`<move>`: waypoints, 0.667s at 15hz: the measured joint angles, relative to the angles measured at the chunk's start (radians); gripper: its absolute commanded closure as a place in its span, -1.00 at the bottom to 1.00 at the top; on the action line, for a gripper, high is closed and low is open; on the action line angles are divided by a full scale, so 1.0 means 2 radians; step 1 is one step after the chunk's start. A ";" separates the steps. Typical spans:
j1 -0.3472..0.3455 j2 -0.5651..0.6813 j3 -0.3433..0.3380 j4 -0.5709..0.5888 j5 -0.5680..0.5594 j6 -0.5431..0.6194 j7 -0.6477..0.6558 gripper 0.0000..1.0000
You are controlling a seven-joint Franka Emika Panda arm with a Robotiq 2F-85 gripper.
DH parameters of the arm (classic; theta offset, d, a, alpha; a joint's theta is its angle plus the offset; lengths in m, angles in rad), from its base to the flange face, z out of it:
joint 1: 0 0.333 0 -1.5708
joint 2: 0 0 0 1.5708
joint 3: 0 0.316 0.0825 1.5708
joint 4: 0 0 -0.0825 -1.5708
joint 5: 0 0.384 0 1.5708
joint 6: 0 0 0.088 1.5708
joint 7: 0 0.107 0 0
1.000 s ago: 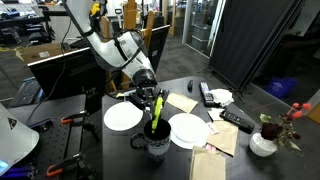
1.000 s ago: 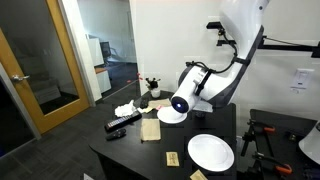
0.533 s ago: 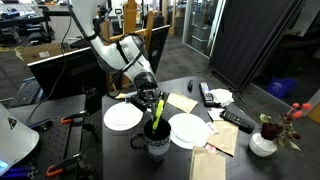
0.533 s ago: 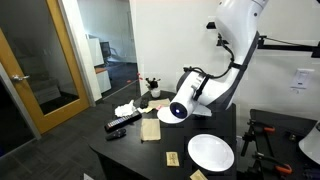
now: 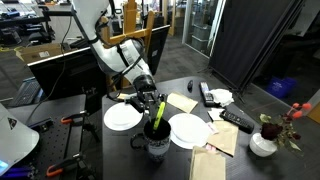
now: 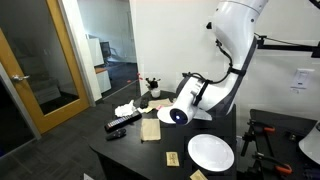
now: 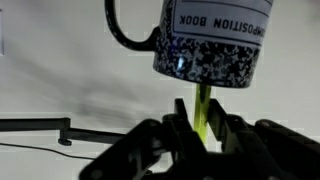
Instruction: Pick the marker from the cup and put it on the table, move the cup slightly to the right then pick the marker and put it back in the cup
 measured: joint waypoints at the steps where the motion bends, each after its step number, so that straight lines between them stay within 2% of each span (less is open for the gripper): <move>1: 0.000 0.001 0.000 0.001 0.000 0.000 0.000 -0.39; 5: 0.000 0.002 0.000 0.004 0.000 0.000 0.000 -0.95; 10: 0.000 0.002 0.000 0.011 0.000 -0.001 0.000 -1.00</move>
